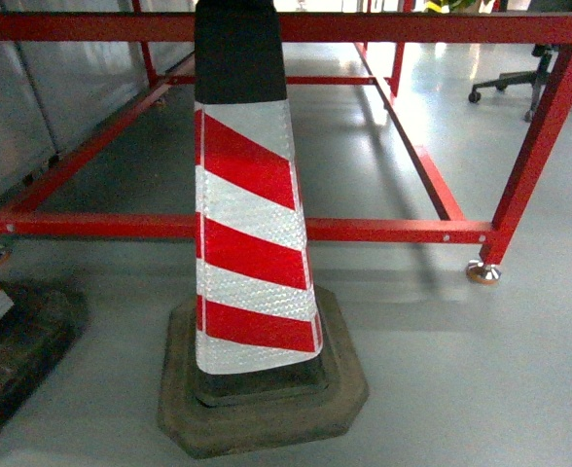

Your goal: Pick blue part to blue bin on bottom shelf

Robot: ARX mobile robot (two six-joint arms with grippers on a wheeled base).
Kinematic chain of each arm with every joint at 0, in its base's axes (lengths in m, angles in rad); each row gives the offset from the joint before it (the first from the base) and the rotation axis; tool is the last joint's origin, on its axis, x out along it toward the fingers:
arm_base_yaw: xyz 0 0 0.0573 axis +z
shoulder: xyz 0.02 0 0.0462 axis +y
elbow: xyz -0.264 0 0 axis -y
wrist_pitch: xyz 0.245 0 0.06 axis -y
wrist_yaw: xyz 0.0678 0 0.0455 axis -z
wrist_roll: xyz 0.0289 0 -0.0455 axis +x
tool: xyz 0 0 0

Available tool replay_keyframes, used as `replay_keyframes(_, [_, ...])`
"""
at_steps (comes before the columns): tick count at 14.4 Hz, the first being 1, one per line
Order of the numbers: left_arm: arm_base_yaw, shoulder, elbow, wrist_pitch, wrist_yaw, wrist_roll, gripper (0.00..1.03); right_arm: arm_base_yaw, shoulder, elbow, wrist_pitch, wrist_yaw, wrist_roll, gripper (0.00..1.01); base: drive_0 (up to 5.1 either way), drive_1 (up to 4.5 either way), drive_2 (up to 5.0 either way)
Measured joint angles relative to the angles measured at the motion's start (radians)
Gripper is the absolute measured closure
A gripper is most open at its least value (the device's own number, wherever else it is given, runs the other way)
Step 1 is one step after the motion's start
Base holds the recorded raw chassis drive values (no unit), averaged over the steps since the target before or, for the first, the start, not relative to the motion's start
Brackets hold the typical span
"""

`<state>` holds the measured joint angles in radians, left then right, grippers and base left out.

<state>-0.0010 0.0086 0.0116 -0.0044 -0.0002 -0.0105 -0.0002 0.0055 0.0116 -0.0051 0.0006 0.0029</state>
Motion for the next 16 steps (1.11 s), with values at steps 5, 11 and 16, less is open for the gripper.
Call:
replay_keyframes(5, [0.000, 0.000, 0.000, 0.000, 0.000, 0.000, 0.05, 0.000, 0.000, 0.000, 0.000, 0.000, 0.000, 0.03, 0.0, 0.00, 0.0])
replay_keyframes(11, [0.000, 0.000, 0.000, 0.000, 0.000, 0.000, 0.05, 0.000, 0.000, 0.000, 0.000, 0.000, 0.000, 0.03, 0.0, 0.00, 0.0])
replay_keyframes(16, [0.000, 0.000, 0.000, 0.000, 0.000, 0.000, 0.05, 0.000, 0.000, 0.000, 0.000, 0.000, 0.000, 0.03, 0.0, 0.00, 0.0])
